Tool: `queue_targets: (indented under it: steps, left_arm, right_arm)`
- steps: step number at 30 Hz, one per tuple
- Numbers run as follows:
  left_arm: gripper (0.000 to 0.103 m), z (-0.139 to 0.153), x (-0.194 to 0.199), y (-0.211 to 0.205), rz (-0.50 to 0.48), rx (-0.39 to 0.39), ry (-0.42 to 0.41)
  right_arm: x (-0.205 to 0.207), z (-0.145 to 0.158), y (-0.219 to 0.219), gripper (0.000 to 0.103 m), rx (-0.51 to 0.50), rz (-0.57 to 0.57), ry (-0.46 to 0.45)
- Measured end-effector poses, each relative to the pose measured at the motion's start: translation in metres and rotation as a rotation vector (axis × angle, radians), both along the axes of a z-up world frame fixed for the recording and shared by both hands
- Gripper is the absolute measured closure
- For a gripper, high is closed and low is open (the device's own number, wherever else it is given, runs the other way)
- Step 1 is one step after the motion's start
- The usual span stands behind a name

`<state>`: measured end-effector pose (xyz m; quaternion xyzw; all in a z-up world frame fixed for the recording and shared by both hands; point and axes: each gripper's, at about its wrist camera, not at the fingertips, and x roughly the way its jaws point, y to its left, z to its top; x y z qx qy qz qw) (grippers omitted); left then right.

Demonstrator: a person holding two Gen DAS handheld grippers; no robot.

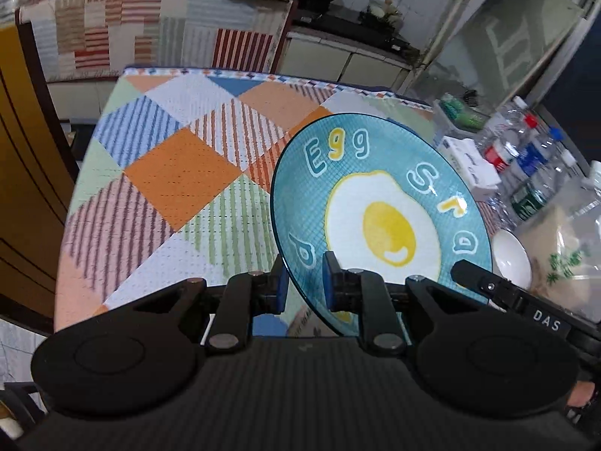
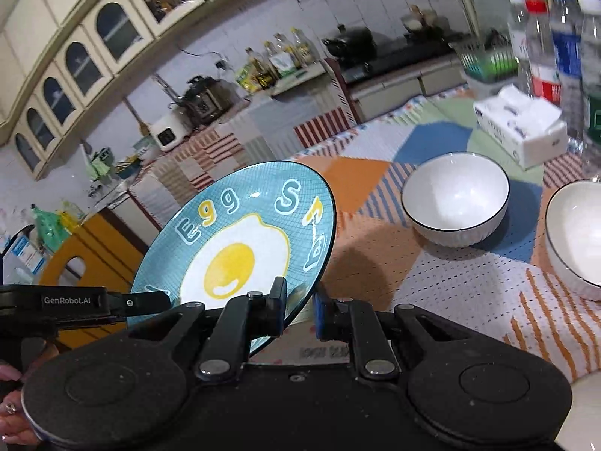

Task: Organize plates and bowls
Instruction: 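Lift the egg plate with both grippers and carry it over the stacked plates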

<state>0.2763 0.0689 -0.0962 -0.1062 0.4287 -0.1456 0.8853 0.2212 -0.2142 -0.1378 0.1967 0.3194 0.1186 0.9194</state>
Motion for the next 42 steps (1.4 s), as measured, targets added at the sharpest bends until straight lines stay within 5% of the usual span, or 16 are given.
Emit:
queue_targets:
  steps: [12,24,42]
  left_arm:
    - [0.084,0.028,-0.081,0.000,-0.001,0.001,-0.048]
    - [0.083,-0.020,-0.091,-0.022,-0.045,0.062,0.045]
    - [0.082,-0.081,-0.085,-0.024,-0.057,0.025,0.236]
  right_arm:
    - [-0.062,0.035,0.001,0.084,-0.026,0.054,-0.053]
    - [-0.074,-0.015,-0.011,0.084,-0.029,0.046,0.070]
    - [-0.080,-0.060,-0.011,0.084,-0.078,0.047,0.222]
